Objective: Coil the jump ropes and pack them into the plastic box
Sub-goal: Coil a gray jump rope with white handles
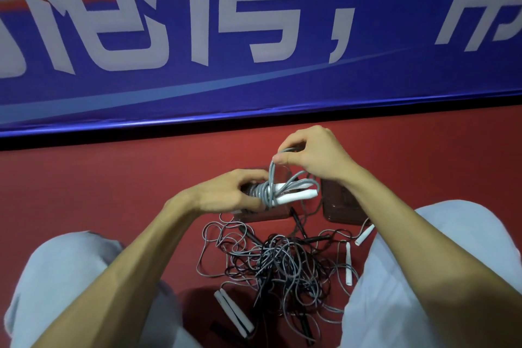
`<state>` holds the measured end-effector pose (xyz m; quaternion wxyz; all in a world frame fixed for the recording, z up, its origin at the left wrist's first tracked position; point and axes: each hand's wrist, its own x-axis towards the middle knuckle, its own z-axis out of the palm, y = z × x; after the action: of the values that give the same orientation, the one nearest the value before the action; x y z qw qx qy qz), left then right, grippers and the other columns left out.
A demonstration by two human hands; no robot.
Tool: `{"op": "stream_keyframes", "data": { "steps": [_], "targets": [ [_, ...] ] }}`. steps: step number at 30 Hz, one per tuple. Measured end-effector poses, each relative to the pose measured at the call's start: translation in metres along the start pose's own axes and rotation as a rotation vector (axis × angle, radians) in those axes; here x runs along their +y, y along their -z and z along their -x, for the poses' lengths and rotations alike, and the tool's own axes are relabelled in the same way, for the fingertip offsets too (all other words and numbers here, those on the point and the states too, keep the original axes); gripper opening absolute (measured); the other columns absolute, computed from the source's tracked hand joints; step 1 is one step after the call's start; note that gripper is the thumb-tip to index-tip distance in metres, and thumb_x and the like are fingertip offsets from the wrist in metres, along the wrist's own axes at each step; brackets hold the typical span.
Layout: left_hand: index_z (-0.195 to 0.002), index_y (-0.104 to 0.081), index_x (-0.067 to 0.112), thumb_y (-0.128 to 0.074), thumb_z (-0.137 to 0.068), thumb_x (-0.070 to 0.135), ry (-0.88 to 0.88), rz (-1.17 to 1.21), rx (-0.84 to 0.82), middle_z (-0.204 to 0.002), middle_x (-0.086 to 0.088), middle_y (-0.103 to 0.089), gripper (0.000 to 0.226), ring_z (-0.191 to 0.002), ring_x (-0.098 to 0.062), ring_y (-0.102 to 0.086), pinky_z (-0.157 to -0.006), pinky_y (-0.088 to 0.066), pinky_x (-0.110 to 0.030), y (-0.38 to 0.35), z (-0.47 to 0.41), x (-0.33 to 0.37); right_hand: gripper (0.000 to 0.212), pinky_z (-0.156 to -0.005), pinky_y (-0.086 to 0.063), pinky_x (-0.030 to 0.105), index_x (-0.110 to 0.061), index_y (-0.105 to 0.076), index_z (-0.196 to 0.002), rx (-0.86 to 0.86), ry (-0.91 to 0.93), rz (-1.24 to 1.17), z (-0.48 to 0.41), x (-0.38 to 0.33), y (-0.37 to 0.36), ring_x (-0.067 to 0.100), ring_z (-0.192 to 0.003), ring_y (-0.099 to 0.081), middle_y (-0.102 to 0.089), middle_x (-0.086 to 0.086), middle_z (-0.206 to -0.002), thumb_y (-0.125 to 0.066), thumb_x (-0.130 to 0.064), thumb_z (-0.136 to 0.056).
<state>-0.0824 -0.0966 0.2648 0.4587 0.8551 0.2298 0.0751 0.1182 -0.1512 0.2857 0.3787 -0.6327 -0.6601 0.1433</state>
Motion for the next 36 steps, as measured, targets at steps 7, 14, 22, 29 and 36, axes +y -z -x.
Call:
{"op": "stream_keyframes", "data": {
  "steps": [7,14,22,29,36],
  "targets": [
    [-0.088,-0.068,0.036,-0.080,-0.077,0.041,-0.049,0.083,0.168,-0.070,0.004,-0.062,0.017,-0.064,-0.018,-0.055,-0.062,-0.048,-0.043,-0.005,-0.003,0.000,0.006,-0.062,-0.047,0.012,-0.007,-0.075,-0.079,-0.074,-0.219,-0.442,0.002,0.007,0.002,0.003,-0.067,-0.062,-0.071,0.001,-0.074,-0.079,-0.011,-0.075],
    [-0.109,-0.068,0.018,-0.072,-0.076,0.022,-0.059,0.557,0.470,-0.082,-0.002,-0.069,0.034,-0.070,-0.024,-0.062,-0.059,-0.050,-0.028,0.006,-0.001,0.009,0.016,-0.056,-0.047,0.020,-0.008,-0.067,-0.103,-0.223,-0.228,-0.640,0.001,0.005,0.004,0.012,-0.059,-0.054,-0.063,0.006,-0.076,-0.057,0.000,-0.093],
    [-0.119,-0.067,0.021,-0.062,-0.091,0.013,0.035,0.616,0.537,-0.083,-0.005,-0.070,0.030,-0.067,-0.027,-0.060,-0.059,-0.051,-0.032,0.002,-0.004,0.009,0.011,-0.050,-0.054,0.031,-0.005,-0.053,-0.109,-0.521,-0.249,-0.337,0.005,-0.005,0.006,0.022,-0.055,-0.062,-0.057,0.008,-0.072,-0.049,-0.004,-0.099],
    [-0.106,-0.070,0.019,-0.075,-0.083,0.014,0.135,0.412,0.701,-0.079,-0.017,-0.070,0.024,-0.063,-0.017,-0.064,-0.061,-0.054,-0.032,0.006,-0.009,-0.004,0.012,-0.054,-0.056,0.032,-0.006,-0.055,-0.100,-0.721,-0.279,0.043,0.013,-0.003,0.005,0.029,-0.062,-0.062,-0.056,0.006,-0.071,-0.046,-0.015,-0.102],
    [-0.115,-0.067,0.031,-0.091,-0.058,0.042,0.253,-0.314,0.713,-0.089,0.002,-0.068,0.062,-0.088,-0.022,-0.066,-0.079,-0.055,-0.038,0.000,-0.008,-0.012,0.019,-0.079,-0.047,0.033,-0.020,-0.051,-0.114,-0.811,0.015,0.556,0.021,-0.019,-0.013,0.022,-0.090,-0.058,-0.057,-0.001,-0.095,-0.052,-0.017,-0.095]
  ]
}}
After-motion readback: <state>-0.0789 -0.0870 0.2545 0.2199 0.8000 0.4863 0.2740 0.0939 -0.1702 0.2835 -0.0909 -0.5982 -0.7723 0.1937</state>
